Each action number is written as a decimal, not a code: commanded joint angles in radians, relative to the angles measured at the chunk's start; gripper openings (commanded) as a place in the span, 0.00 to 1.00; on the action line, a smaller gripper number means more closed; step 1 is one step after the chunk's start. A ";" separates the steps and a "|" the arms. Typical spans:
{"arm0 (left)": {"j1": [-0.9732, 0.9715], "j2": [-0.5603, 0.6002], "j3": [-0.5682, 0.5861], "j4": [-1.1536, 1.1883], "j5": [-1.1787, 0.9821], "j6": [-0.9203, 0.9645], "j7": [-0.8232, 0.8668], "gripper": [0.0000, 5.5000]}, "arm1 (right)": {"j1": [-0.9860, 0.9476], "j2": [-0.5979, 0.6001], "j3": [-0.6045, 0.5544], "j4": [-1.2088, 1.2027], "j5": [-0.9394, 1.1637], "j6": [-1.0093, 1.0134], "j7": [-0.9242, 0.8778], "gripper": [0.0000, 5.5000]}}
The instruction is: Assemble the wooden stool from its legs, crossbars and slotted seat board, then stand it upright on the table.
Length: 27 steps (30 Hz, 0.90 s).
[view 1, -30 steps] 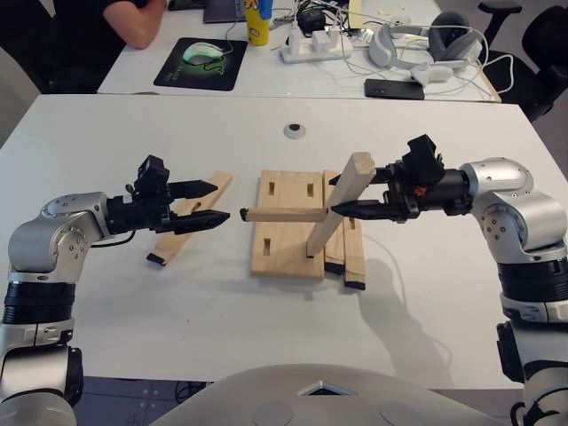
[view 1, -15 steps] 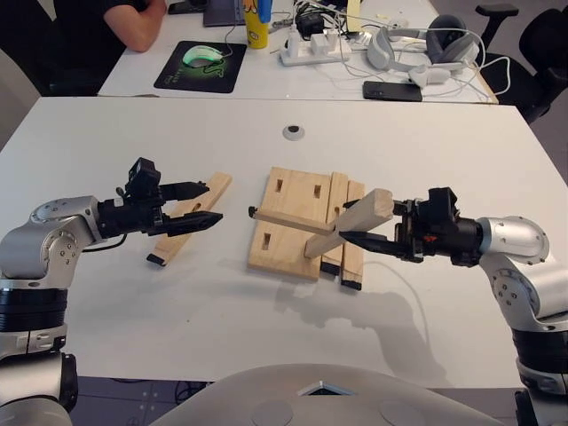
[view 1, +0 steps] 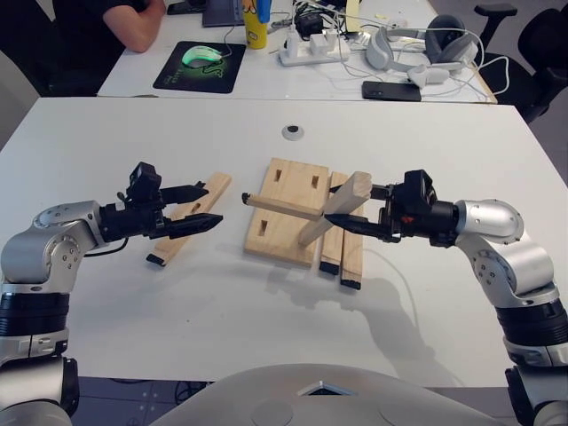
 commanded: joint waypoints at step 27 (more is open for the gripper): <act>0.017 -0.018 0.023 0.005 0.041 -0.049 0.047 0.87 | -0.214 0.020 -0.253 0.232 -0.037 0.193 -0.115 0.52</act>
